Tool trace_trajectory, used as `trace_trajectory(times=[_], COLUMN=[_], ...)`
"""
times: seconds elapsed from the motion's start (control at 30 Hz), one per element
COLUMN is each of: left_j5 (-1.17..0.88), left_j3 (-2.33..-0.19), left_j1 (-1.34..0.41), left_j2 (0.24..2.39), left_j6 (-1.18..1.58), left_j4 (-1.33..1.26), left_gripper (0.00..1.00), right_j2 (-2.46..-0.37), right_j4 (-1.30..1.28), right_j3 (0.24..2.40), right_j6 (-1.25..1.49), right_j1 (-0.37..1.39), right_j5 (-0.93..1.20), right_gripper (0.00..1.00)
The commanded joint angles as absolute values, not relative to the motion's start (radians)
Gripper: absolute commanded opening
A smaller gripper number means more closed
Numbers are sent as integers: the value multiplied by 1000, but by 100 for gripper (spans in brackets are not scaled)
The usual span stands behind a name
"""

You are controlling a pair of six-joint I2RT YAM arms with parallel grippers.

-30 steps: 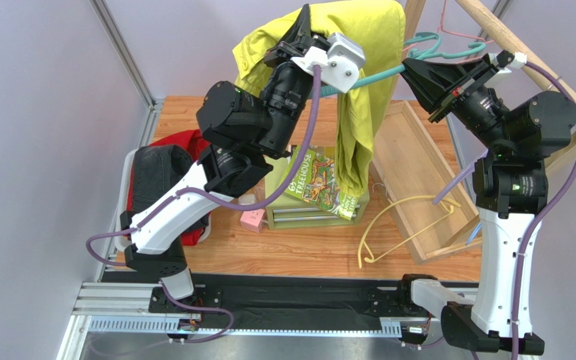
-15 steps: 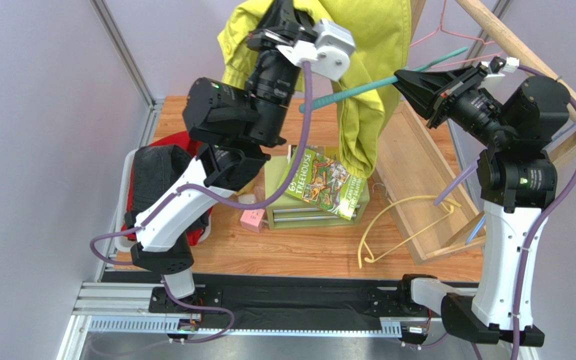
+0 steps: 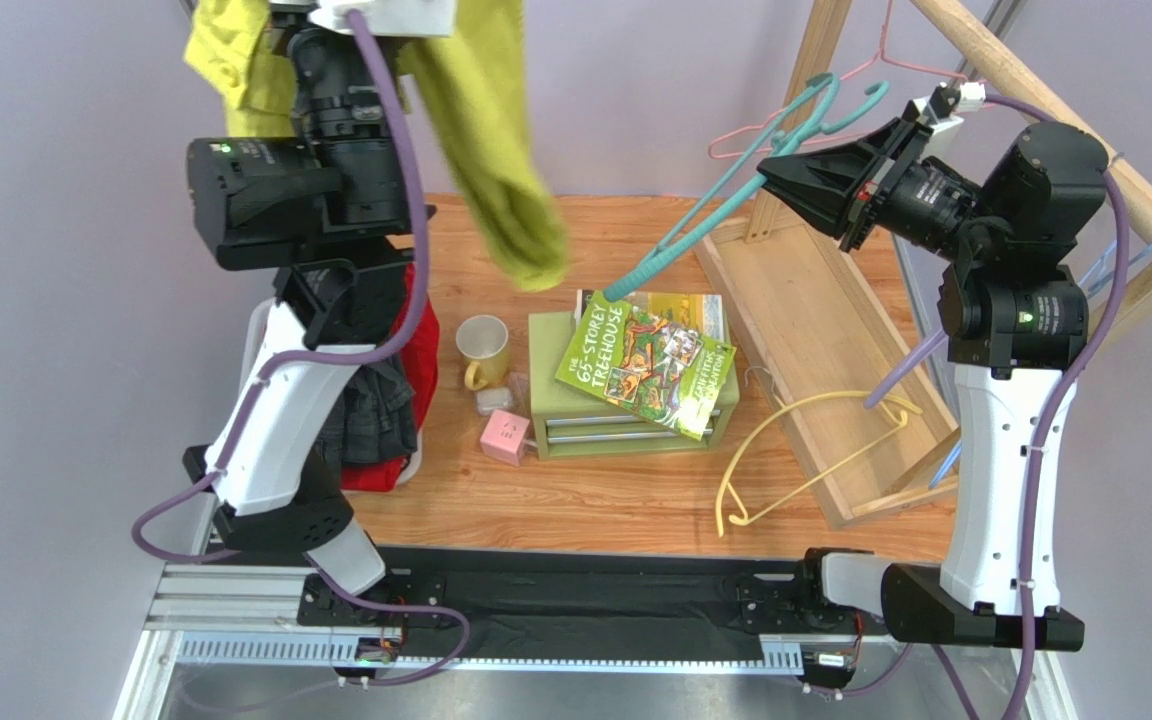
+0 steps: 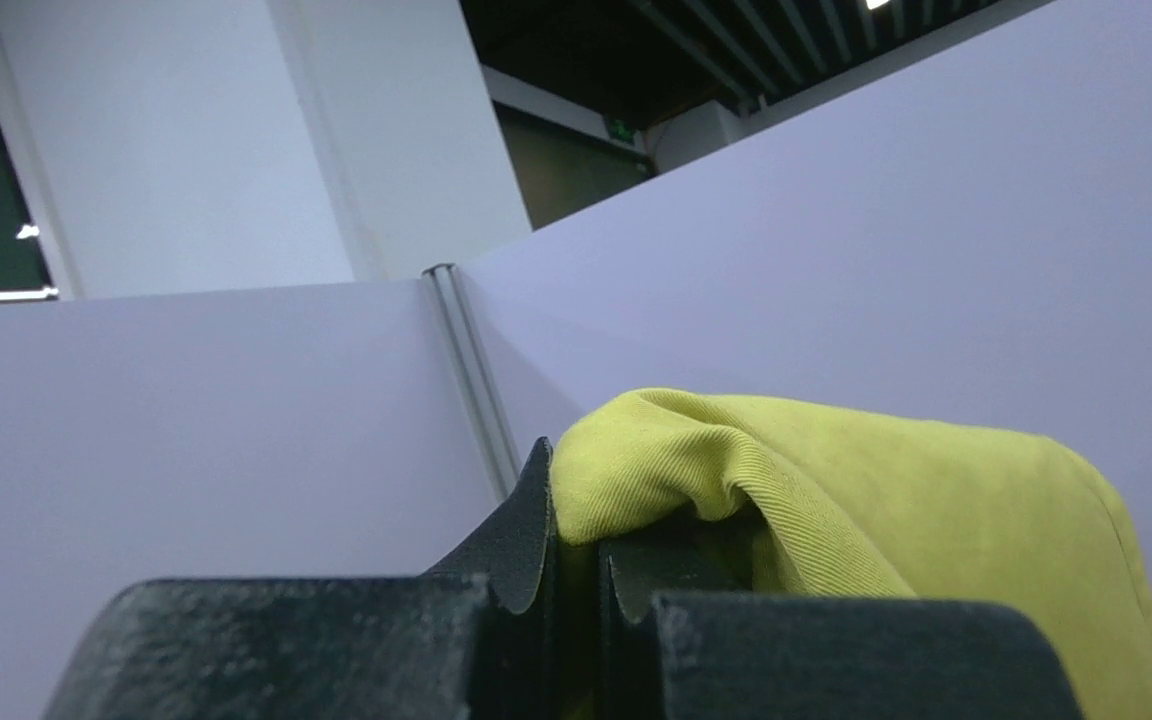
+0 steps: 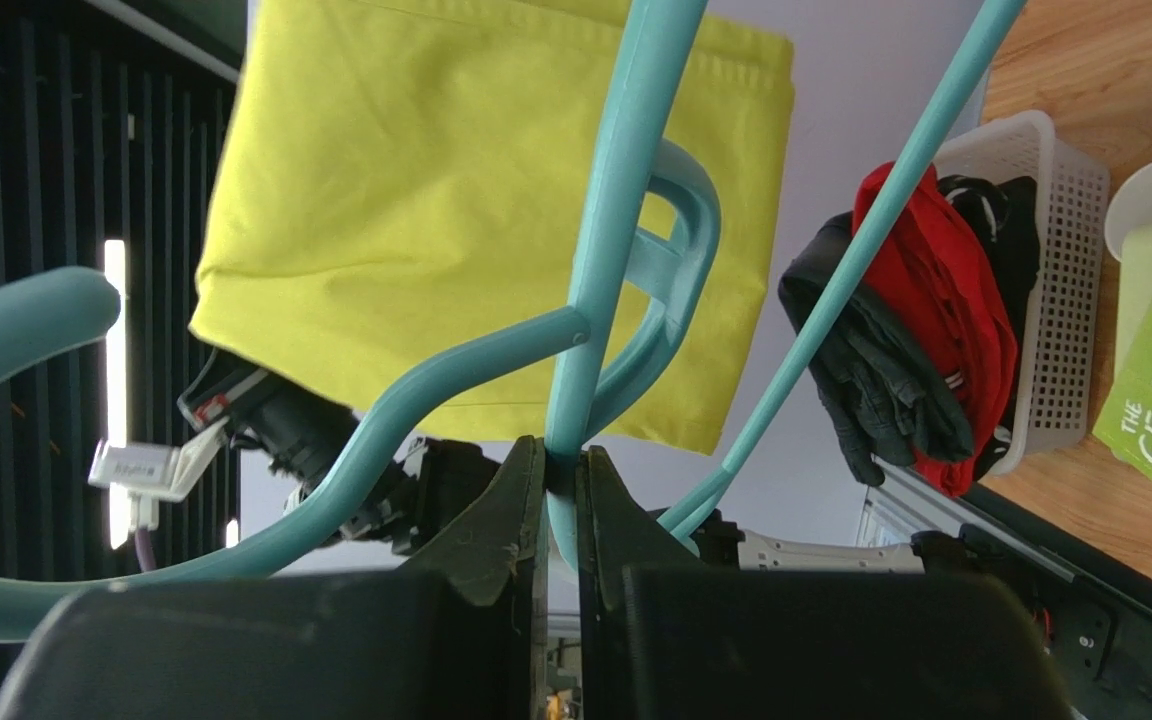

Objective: Remove the trousers from the hanger

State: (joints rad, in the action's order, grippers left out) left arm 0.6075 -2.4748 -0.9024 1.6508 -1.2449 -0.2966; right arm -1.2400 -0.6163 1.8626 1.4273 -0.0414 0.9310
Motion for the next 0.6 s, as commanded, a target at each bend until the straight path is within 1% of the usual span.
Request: trace_trajectory(times=[0.0,0.1,0.17,0.3,0.4,0.47,0.57], left_j5=[707,776,814,862,916,972,1073], left_j3=[-2377,-2281,-2229,-2129,-2118,-2106,-1994], left_j1=[-801,-683,-597,-462,-344,-267,-229], left_j2=[1504,1402,1333,1269,1252,1235,1191], left_j6=[-1212,-1030,-929,-881,-839,-839,-933], left_j4=[-330,-125,-68,113,252,285,203], left_gripper=[0,0,0,0,0,0,0], right_j2=[-1238,-1244,-1246,-1243,-1249,-1261,-1288], right_j4=[-491,-460,-457,-445,-440,-431,-426], right_j3=[1930,1916,1898,1865,1864,1870,1897], right_j6=[1439,1466,1468,1474,1474,1479,1480], right_j1=[-41,-40,-37,-22,-5,30,54], right_j5=[1025,1051,1068,1081,1088,1091,1094], right_gripper=[0,0,0,0,0,0,0])
